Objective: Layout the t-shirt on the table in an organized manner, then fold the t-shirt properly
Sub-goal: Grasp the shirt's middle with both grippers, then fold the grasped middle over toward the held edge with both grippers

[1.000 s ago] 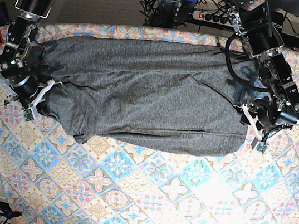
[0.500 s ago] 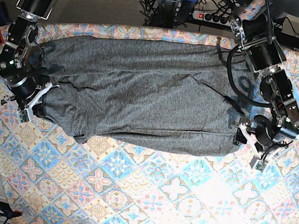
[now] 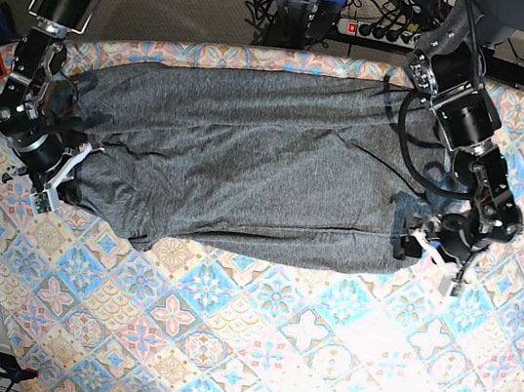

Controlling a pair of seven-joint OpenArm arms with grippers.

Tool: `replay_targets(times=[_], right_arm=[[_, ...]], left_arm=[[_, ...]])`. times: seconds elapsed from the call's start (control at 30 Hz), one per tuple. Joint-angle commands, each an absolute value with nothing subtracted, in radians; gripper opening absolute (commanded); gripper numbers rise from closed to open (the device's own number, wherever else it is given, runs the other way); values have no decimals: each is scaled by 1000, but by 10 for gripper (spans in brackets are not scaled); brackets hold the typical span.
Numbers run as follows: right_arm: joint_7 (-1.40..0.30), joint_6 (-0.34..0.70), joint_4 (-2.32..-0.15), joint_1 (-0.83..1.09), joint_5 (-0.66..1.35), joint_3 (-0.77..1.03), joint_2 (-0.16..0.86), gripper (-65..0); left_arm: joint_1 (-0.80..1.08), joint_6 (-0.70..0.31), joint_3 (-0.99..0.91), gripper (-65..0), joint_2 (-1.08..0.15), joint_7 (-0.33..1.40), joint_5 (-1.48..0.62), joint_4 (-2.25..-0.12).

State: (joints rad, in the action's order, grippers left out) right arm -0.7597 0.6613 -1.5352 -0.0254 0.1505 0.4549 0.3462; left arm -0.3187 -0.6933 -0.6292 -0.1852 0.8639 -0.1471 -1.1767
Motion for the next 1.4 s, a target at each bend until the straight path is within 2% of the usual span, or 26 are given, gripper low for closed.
replay_targets(times=[0.0, 0.2, 0.37, 0.47, 0.63, 0.8, 1.1, 1.37], right_arm=[[-754, 656, -1540, -44, 159, 463, 364, -650], [-757, 656, -1531, -44, 159, 463, 364, -650], [-757, 656, -1531, -44, 159, 463, 364, -650], [-757, 656, -1531, -44, 159, 463, 364, -650], [-759, 656, -1531, -45, 159, 463, 364, -650], [-759, 656, -1529, -45, 159, 463, 364, -650], [-759, 654, -1465, -47, 159, 464, 364, -650], [-757, 654, -1442, -179, 159, 464, 364, -650]], left_arm=[[-366, -698, -627, -146, -196, 828, -168, -1164], [-389, -698, -628, -146, -240, 713, -168, -1007], [-390, -698, -625, -147, -252, 704, -166, -938], [-381, -698, -587, -185, -252, 707, -166, -935], [-323, -698, -447, -387, -245, 708, -177, -938], [-294, -698, -435, -650, -220, 708, -177, -938], [-300, -698, -437, -650, -217, 708, -180, -957], [-271, -698, -479, -650, -217, 765, -180, -1178]])
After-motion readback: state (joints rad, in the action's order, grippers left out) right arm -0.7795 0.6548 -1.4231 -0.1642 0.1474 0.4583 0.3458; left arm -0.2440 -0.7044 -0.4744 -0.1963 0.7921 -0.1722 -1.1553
